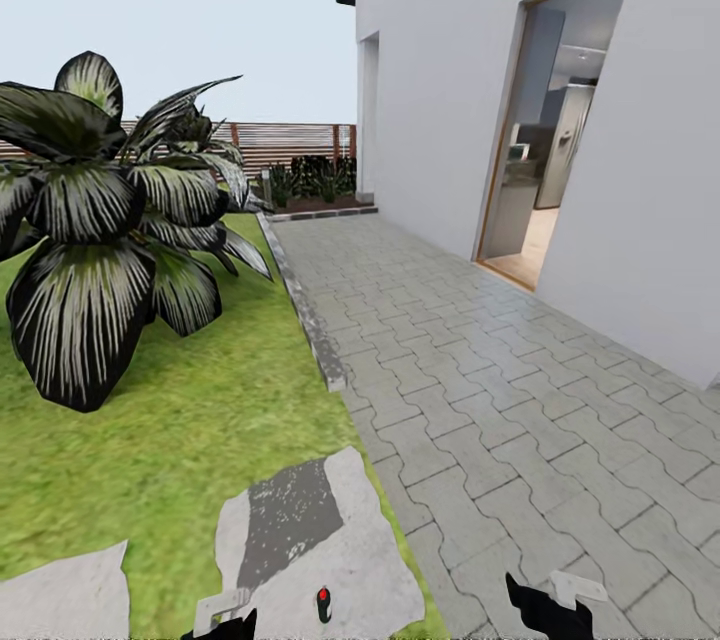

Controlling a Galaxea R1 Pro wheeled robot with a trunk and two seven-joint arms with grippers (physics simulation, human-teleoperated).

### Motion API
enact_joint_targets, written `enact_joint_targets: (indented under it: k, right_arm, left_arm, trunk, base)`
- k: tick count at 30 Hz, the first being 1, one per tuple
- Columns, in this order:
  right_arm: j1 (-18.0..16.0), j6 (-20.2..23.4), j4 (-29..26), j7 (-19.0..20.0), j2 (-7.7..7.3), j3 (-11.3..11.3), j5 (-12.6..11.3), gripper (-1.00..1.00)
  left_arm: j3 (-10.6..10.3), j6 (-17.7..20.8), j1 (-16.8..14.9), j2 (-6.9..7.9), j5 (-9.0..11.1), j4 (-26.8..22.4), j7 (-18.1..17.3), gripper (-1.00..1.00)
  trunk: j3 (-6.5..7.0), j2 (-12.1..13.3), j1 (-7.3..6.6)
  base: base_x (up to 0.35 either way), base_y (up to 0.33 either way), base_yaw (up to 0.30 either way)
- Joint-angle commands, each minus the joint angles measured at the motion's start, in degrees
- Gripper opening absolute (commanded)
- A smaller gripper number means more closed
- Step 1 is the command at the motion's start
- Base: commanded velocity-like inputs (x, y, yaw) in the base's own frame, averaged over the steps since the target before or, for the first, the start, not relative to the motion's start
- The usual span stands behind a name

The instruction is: In the garden, pick up the pesticide atomizer on the floor and spray pesticide onto both trees until each tree trunk is fully covered.

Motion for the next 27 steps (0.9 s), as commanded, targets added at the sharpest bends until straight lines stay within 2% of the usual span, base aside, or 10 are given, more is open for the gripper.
enact_joint_targets:
  k: [1,16,27]
  right_arm:
    - [-0.05,-0.17,0.05,0.48,0.04,-0.31,-0.02,1.0]
    - [-0.05,-0.22,0.05,0.58,0.04,-0.25,-0.02,1.0]
    - [-0.04,-0.18,0.05,0.6,0.04,-0.23,-0.02,1.0]
  left_arm:
    - [-0.02,-0.16,-0.04,0.01,0.39,0.06,-0.22,1.0]
    - [-0.06,-0.3,-0.04,0.0,0.39,0.06,-0.22,1.0]
    - [-0.06,-1.85,-0.04,0.0,0.39,0.06,-0.22,1.0]
  trunk:
    - [-0.15,-0.03,0.0]
    - [-1.55,-0.03,0.0]
    - [-2.57,-0.03,0.0]
  base:
    - [0.0,0.0,0.0]
    - [0.0,0.0,0.0]
    - [0.0,0.0,0.0]
